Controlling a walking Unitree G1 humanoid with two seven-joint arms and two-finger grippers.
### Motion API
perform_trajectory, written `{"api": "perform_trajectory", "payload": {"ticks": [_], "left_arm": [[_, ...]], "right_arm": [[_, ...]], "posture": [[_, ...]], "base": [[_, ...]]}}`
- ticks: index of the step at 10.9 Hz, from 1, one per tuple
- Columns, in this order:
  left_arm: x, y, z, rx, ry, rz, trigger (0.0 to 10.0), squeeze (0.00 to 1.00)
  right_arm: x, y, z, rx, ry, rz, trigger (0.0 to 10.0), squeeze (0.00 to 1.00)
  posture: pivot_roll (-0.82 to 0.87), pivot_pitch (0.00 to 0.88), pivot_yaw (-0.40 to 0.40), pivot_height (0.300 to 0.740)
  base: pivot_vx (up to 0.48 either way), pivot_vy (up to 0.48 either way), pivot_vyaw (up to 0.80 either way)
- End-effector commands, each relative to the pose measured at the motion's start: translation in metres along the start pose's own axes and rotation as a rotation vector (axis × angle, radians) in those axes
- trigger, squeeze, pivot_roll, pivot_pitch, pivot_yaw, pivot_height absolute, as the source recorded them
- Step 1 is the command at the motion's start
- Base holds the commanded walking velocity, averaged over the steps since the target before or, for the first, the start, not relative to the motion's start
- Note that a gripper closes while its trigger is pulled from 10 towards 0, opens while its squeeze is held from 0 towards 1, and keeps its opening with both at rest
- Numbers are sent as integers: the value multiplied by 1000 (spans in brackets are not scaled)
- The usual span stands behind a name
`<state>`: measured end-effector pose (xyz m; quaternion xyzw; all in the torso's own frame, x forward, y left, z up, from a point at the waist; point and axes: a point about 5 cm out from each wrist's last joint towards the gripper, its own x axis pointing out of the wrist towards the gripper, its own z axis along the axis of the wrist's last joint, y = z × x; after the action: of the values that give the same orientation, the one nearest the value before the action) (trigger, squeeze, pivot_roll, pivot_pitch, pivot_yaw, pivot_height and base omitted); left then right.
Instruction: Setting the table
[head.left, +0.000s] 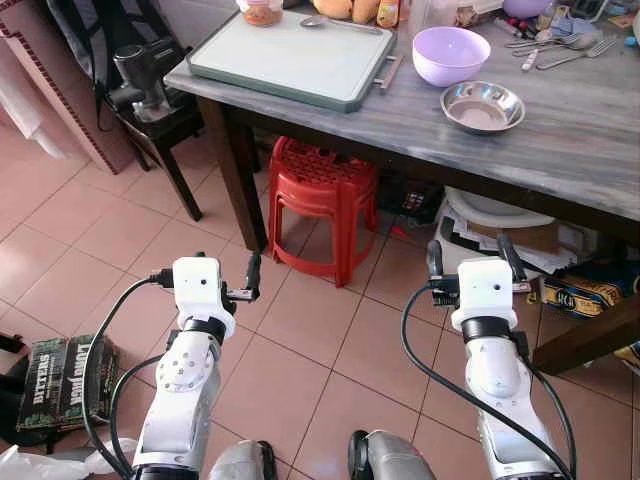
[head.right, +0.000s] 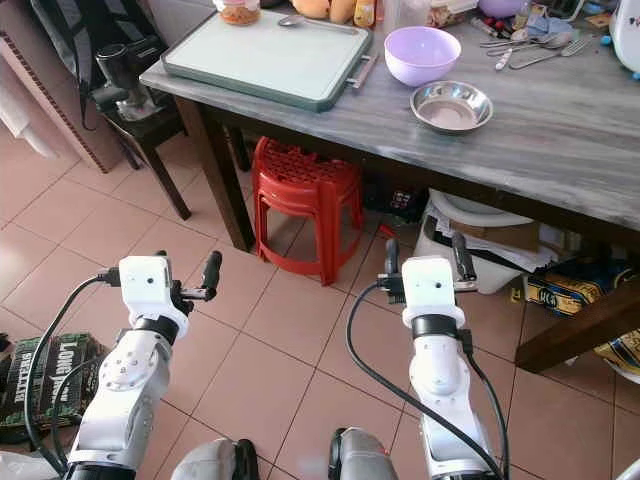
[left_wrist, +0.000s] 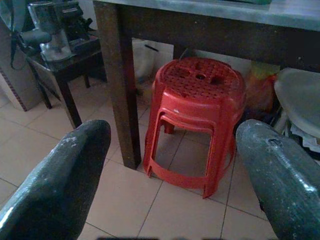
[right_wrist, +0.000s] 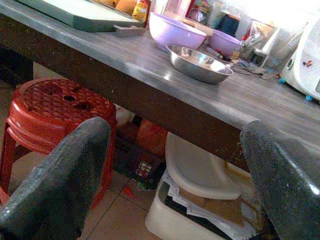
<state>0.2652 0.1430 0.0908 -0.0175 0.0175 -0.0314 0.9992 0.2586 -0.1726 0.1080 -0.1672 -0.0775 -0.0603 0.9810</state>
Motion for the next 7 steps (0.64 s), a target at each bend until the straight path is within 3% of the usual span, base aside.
{"api": "perform_trajectory", "payload": {"ticks": [1,3,5,7], "left_arm": [[1,9,16,83,-54,80,10000,0],[1,9,16,83,-54,80,10000,0],[-3,3,11,41,-52,42,10000,0],[-3,4,11,42,-53,43,10000,0]], "right_arm": [[25,2,0,293,154,70,10000,0],[25,2,0,293,154,70,10000,0],[14,14,5,315,105,101,10000,0],[10,12,4,288,92,97,10000,0]], "posture": [[-30,118,17,740],[-30,118,17,740],[-54,164,3,740],[-50,172,6,740]], "base": [[0,0,0],[0,0,0],[0,0,0],[0,0,0]]}}
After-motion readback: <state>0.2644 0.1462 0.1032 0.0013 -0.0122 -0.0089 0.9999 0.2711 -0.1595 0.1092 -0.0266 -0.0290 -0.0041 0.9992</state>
